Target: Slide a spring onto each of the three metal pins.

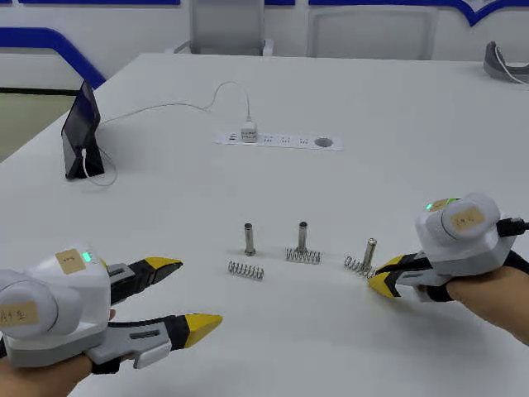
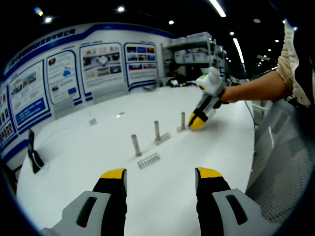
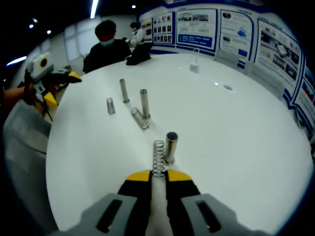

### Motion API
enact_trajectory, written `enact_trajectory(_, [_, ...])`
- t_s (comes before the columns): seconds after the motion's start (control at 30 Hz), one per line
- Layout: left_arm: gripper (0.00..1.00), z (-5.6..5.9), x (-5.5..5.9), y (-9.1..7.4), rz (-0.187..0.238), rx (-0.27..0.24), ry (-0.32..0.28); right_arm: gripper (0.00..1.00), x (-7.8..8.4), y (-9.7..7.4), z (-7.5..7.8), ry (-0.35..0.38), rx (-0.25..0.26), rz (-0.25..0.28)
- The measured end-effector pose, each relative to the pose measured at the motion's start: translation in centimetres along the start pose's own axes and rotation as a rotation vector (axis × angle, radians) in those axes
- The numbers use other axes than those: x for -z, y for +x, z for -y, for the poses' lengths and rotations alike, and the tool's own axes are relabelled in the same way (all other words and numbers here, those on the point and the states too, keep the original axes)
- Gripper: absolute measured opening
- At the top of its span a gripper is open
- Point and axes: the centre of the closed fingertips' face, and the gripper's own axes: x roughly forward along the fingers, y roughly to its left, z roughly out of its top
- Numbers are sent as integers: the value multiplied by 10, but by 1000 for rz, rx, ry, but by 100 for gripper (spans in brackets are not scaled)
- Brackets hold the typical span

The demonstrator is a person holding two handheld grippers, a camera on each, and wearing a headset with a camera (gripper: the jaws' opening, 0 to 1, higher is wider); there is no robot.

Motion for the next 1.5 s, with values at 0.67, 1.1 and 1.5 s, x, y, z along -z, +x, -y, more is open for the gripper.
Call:
enact_trajectory(0.67, [56, 2, 1, 2, 8, 12, -4, 12, -28, -21, -4, -51, 31, 8])
enact_trajectory(1.1, [56, 3, 3, 1, 15, 18, -10, 12, -35, -24, -7, -35, 27, 6])
enact_trajectory(1.5, [56, 4, 2, 1, 18, 15, -13, 12, -39, -30, -11, -26, 17, 0])
